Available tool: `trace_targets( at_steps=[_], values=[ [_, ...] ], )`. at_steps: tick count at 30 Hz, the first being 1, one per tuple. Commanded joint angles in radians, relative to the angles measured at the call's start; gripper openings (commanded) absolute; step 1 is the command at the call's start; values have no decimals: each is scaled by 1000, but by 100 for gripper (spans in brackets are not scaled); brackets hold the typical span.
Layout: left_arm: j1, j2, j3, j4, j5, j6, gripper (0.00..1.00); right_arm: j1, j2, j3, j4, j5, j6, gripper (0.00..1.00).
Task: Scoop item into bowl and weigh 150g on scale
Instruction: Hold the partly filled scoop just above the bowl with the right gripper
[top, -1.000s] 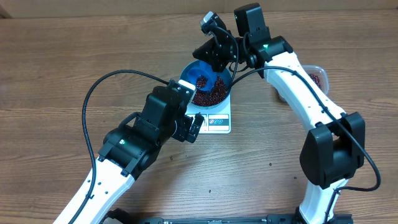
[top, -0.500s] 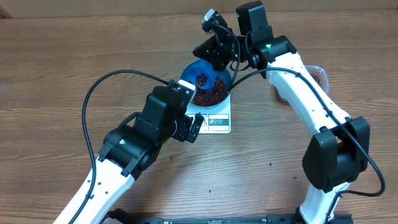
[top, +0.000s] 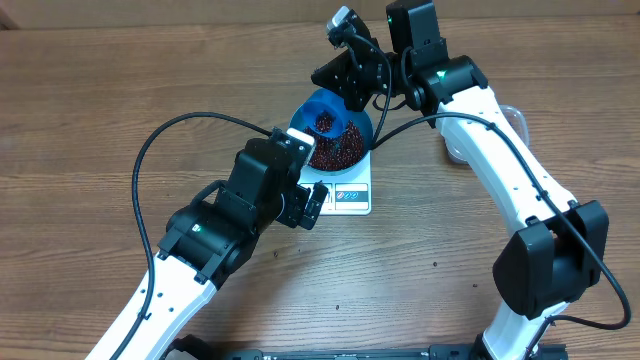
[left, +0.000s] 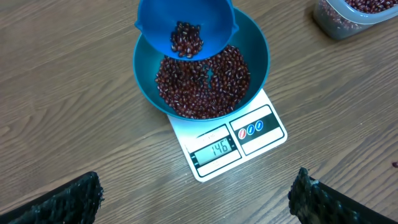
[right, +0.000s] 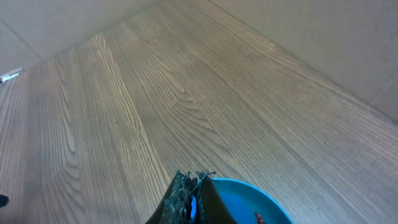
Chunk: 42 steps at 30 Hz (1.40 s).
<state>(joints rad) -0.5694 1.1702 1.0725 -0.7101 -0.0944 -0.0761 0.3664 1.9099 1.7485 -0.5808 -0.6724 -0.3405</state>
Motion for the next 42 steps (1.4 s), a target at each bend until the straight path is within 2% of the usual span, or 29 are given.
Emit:
trace_targets(
  at_steps=[1,12,42],
  values=[
    [0,8,-6,3,-10,-6,99,-5,-47,34,-1,1,-77,4],
    [0,8,-6,3,-10,-6,100,-5,-47,33,-5,-2,-209,4],
    [0,8,-6,4,-10,-6,99,-5,-47,33,-11,10,-211,4]
  ],
)
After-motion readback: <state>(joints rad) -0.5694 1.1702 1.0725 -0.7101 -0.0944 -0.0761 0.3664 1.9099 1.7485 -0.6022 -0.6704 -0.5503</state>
